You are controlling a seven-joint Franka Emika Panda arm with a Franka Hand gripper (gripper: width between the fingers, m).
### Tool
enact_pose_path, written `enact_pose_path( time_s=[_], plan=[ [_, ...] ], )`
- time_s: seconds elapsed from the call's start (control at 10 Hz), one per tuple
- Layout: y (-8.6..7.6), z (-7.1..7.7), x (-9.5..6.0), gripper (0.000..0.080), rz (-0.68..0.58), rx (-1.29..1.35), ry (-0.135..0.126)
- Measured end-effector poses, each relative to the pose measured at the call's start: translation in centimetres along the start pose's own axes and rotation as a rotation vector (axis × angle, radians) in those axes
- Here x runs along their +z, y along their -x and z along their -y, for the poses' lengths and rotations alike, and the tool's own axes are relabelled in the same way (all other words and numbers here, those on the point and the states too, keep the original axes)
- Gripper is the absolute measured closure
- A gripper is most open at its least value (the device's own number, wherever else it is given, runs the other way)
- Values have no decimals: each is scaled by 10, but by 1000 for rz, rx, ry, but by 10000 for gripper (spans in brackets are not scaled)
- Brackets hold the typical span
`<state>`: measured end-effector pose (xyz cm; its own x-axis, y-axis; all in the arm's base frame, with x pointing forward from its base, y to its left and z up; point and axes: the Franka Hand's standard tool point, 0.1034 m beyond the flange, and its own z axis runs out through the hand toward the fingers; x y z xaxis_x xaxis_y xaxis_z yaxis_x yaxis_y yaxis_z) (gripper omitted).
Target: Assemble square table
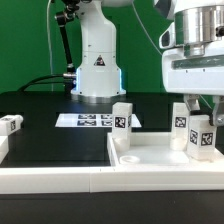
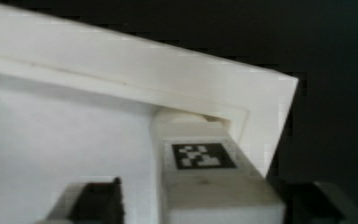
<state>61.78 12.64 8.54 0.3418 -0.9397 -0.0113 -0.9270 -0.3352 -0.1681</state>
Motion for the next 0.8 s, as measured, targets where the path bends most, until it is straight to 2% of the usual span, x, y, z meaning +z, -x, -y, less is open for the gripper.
enact_pose_path(
  time_s=[0.1,0.2,0.5,0.8],
  plan=[
    [1,0,0,206,2,-22,4],
    [4,0,0,167,7,-98,25],
    [-1,1,0,151,7,-456,22],
    [-8,0,1,151,8,-682,24]
  ],
)
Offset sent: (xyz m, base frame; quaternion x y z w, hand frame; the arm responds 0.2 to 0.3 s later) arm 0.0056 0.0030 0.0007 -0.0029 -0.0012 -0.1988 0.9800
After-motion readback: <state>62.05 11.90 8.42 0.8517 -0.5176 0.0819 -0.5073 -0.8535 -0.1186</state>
